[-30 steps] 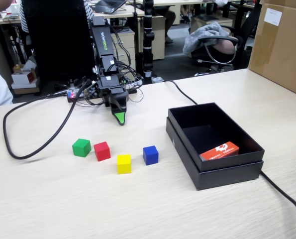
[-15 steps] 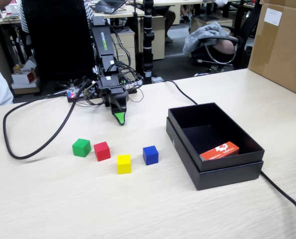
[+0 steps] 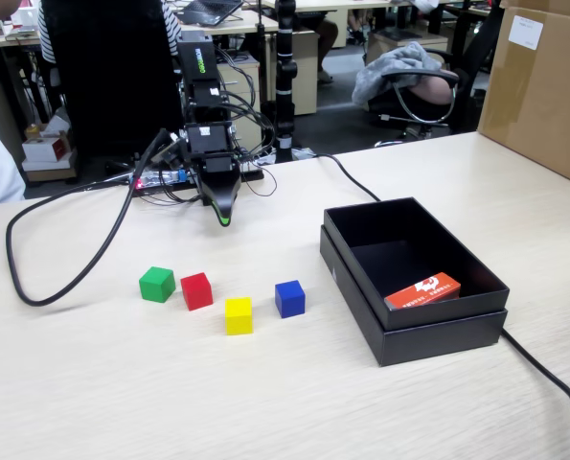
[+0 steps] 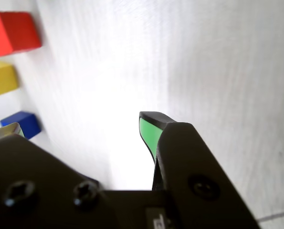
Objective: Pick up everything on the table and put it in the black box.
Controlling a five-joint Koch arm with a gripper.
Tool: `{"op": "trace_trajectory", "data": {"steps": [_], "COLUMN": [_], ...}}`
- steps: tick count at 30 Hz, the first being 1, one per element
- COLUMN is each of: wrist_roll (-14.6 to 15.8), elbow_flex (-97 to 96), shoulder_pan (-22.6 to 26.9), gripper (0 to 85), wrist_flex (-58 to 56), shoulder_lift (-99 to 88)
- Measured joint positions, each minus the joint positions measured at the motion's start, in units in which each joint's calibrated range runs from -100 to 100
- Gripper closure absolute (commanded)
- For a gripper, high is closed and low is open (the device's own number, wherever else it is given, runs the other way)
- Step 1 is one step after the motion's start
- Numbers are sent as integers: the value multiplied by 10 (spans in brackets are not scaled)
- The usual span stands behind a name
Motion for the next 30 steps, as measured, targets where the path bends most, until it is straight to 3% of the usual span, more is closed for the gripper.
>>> {"op": "trace_trajectory", "data": {"steps": [9,17,30], "wrist_roll": [-5,-21,-27], "elbow_flex": [312,459,584], "shoulder_pan": [-78,-132,-150], "gripper": [380,379,378], "wrist_flex": [-214,-229,-229], "shoulder_lift": [233,474,737]}}
